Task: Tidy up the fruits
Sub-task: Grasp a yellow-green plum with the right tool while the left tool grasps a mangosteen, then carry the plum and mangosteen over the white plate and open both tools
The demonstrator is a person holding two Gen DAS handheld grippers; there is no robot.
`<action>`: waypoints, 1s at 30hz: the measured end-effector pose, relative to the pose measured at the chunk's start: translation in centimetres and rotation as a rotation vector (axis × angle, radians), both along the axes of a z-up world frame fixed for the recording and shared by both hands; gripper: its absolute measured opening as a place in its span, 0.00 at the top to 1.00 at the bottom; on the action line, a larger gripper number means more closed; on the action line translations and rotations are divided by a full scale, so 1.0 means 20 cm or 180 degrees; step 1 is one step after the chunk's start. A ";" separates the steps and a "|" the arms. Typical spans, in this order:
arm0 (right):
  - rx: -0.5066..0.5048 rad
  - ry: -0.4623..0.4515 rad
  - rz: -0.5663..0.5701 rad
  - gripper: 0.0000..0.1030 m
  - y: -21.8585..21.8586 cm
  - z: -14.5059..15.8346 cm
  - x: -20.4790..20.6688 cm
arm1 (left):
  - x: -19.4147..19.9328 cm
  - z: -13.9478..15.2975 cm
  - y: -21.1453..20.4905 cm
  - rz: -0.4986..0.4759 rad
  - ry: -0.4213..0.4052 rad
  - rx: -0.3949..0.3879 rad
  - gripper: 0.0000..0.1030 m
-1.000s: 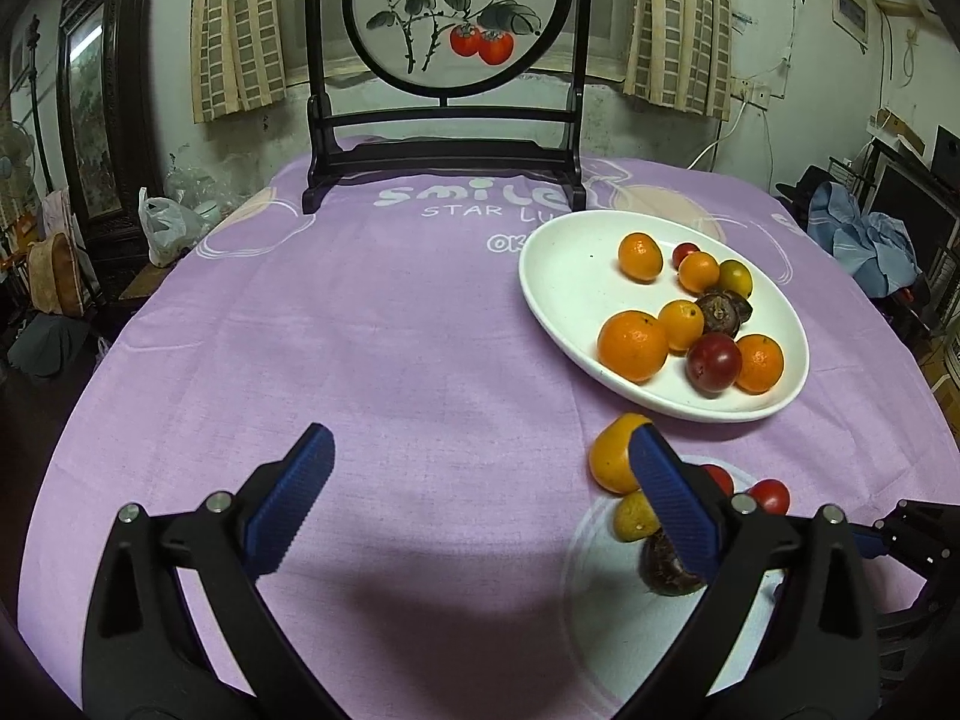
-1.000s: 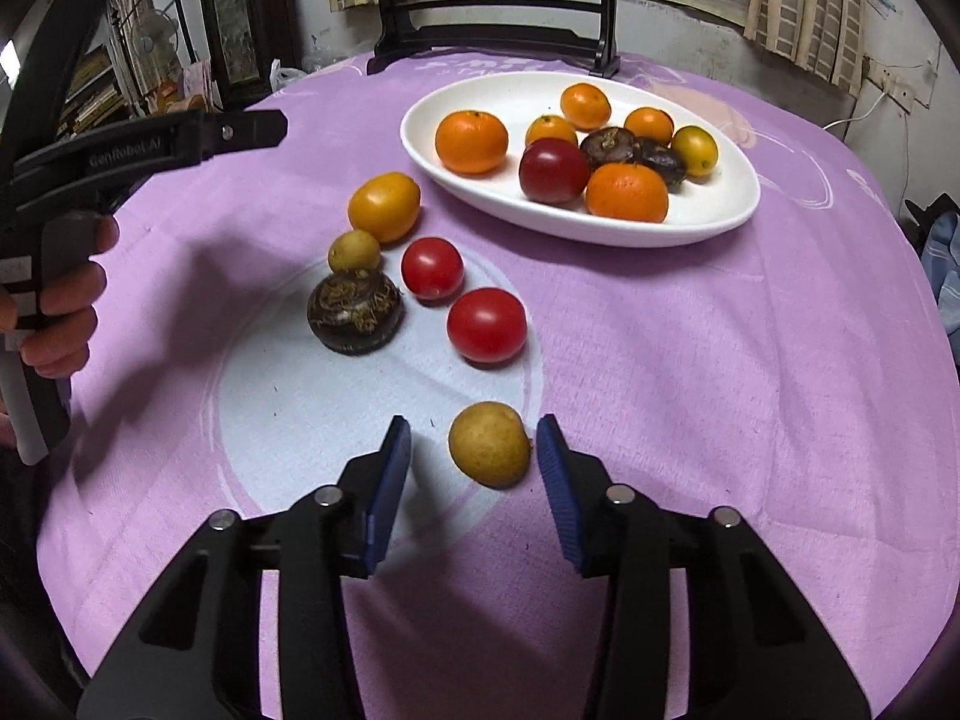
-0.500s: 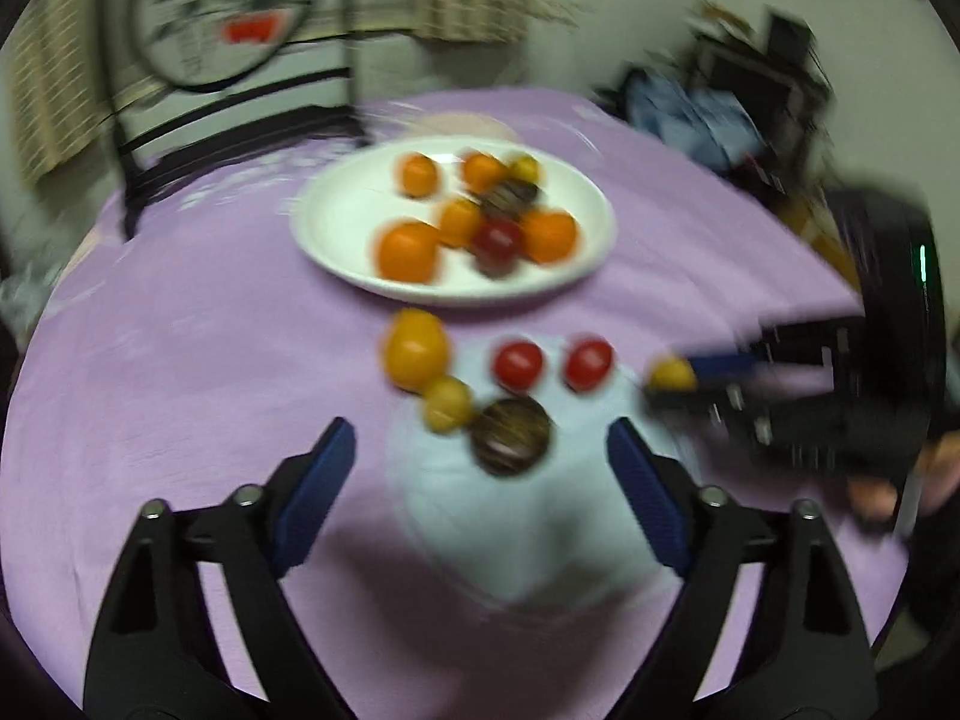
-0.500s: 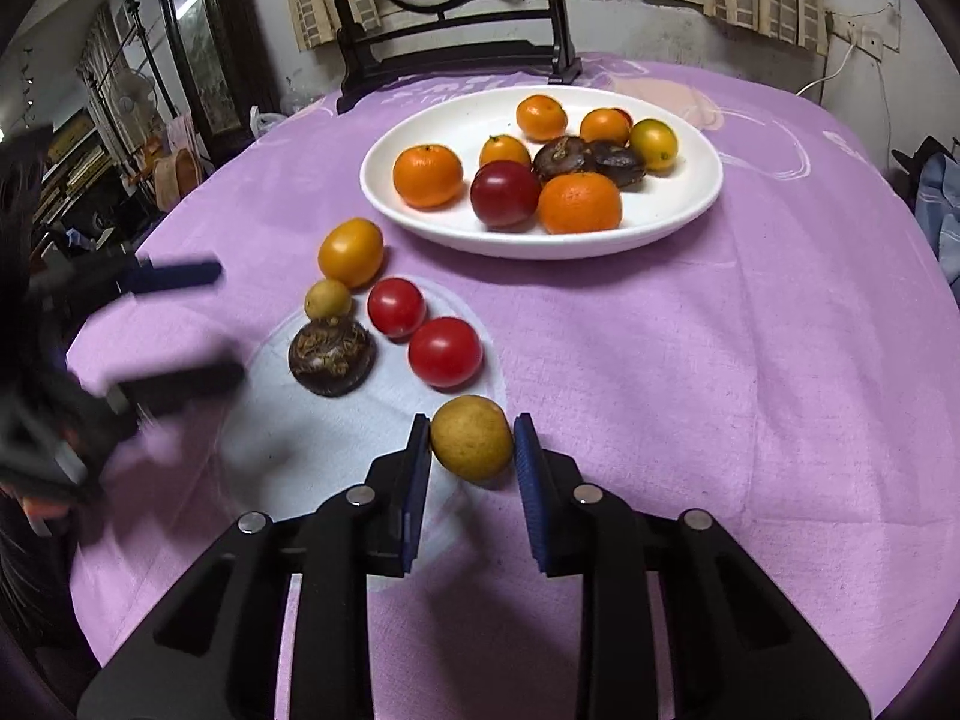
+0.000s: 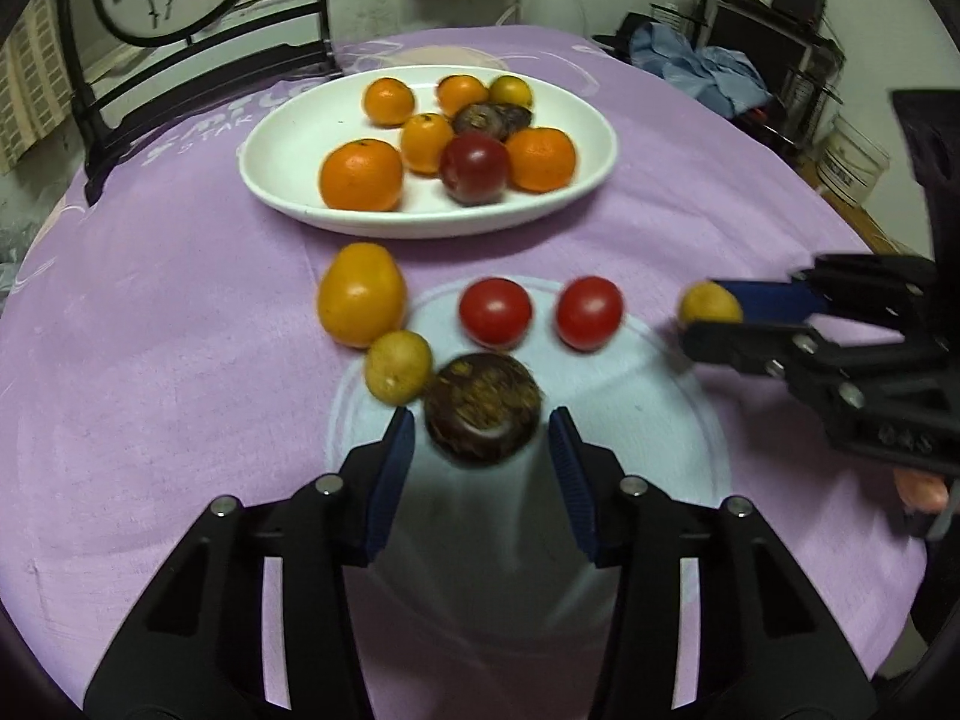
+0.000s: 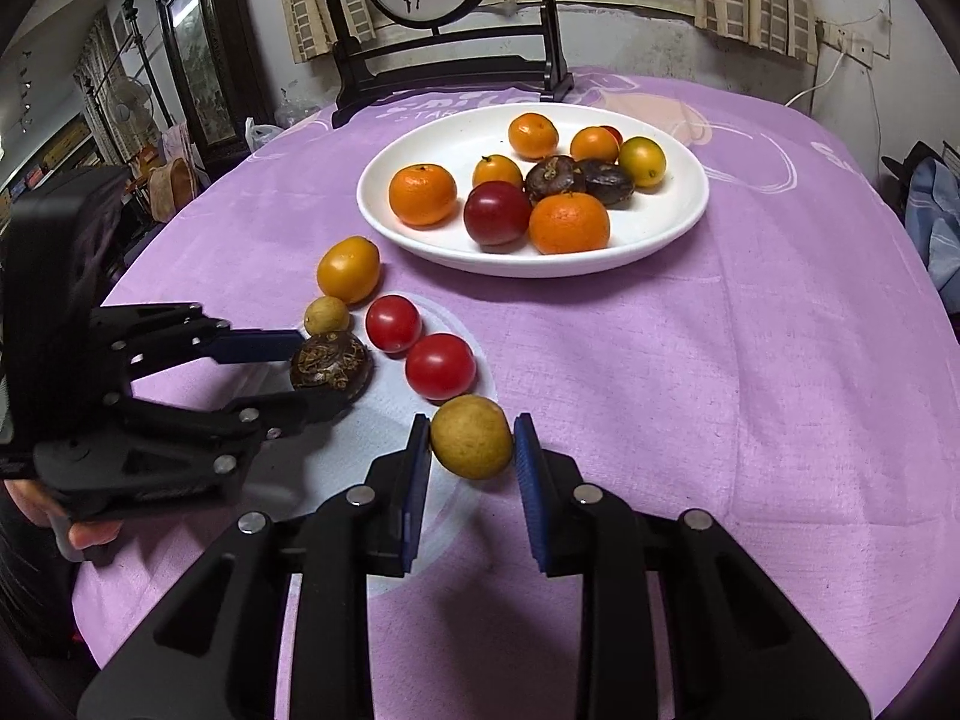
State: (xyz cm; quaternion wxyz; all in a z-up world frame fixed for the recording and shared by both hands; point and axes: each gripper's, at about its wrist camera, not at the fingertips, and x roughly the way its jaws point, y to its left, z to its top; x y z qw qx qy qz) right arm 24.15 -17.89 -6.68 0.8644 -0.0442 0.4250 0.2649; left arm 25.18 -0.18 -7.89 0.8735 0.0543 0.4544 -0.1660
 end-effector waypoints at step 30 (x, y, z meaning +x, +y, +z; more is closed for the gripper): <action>0.0763 -0.0549 -0.0537 0.72 -0.06 0.16 0.21 | 0.17 0.28 0.13 0.0437 -0.0670 -0.0637 0.57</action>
